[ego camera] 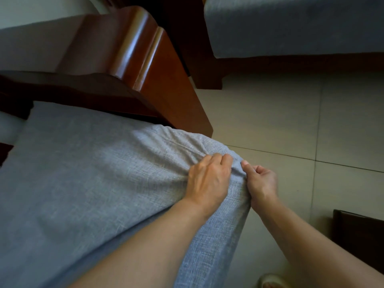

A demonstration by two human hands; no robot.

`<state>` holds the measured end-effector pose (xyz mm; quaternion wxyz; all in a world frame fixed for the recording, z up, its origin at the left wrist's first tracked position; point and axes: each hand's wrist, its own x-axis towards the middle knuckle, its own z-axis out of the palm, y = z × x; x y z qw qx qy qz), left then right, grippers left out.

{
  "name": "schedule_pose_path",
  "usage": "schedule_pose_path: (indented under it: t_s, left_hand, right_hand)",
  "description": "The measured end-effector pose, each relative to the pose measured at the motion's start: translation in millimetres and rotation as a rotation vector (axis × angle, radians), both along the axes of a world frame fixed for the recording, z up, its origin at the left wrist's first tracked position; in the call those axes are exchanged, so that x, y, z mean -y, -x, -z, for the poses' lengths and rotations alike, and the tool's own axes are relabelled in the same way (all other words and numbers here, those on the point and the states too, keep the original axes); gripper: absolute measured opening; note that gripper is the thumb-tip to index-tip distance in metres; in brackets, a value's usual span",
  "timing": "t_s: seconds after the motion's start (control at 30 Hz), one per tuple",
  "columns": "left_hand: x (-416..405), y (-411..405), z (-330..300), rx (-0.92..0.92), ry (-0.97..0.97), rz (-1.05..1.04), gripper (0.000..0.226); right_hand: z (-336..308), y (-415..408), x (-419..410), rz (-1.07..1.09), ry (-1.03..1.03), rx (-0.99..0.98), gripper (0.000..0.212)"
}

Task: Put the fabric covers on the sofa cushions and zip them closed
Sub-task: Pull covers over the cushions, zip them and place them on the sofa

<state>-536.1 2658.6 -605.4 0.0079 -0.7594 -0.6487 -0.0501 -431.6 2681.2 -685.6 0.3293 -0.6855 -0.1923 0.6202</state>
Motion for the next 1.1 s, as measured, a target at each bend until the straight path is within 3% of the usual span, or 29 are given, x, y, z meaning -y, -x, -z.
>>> schedule_pose_path:
  t_s: [0.07,0.17,0.3,0.4,0.53,0.67,0.8,0.93,1.1]
  left_hand:
    - [-2,5,2,0.003,-0.029,0.026,0.022]
    - [-8,13,-6,0.105,-0.063,0.076,0.024]
    - [-31,27,-11,0.180,-0.048,-0.196,0.011]
    - [-44,33,-8,0.135,0.089,-0.254,0.014]
    - [-54,29,-7,0.177,0.114,-0.239,0.010]
    - [-65,26,3,0.085,0.162,-0.161,0.021]
    - [-62,30,19,-0.079,0.169,-0.047,0.030]
    - [-47,28,20,-0.084,0.057,-0.105,0.041]
    - [-32,18,18,-0.160,0.067,-0.143,0.051]
  right_hand:
    - [0,6,-2,0.022,0.055,-0.001,0.040]
    - [-5,10,-11,-0.009,0.182,-0.174,0.017]
    - [-7,3,-44,-0.220,0.345,-0.468,0.042]
    - [6,25,-65,-0.254,0.331,-0.421,0.034]
    - [40,42,-58,-0.066,0.144,-0.104,0.021]
    - [72,51,-51,-0.071,0.037,0.085,0.038]
    - [92,70,-52,-0.071,0.065,0.044,0.040]
    - [84,66,-38,-0.032,0.100,0.122,0.043]
    - [81,66,18,0.113,0.264,-0.167,0.044]
